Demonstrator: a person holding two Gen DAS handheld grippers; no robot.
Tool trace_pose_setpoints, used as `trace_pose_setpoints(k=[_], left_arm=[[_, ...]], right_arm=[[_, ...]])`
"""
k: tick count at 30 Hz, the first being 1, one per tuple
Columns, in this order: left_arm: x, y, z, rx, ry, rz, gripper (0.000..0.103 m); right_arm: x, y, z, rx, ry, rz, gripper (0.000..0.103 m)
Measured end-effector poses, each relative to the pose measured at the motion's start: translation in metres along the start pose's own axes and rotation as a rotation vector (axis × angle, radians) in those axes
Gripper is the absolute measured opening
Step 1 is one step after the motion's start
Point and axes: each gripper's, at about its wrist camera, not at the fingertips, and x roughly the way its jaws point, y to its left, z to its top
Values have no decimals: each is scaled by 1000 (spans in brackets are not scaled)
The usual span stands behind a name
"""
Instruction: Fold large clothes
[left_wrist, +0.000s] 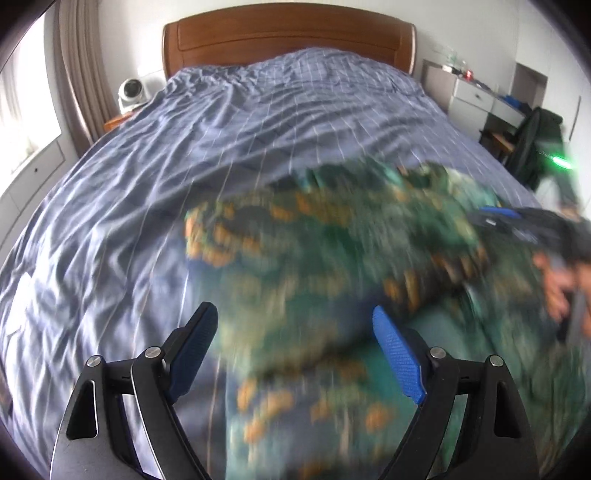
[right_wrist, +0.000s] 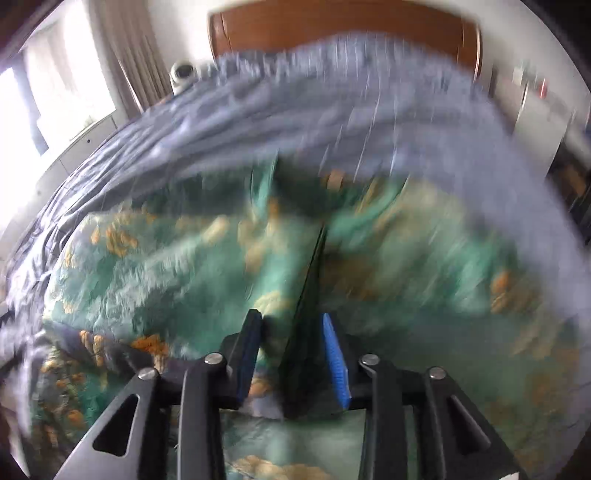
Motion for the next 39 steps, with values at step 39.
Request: trace_pose_setpoints(k=[39], left_arm=[[99, -25, 7, 86, 175, 51, 100]], right_arm=[[55, 40, -18, -88, 120, 118, 27]])
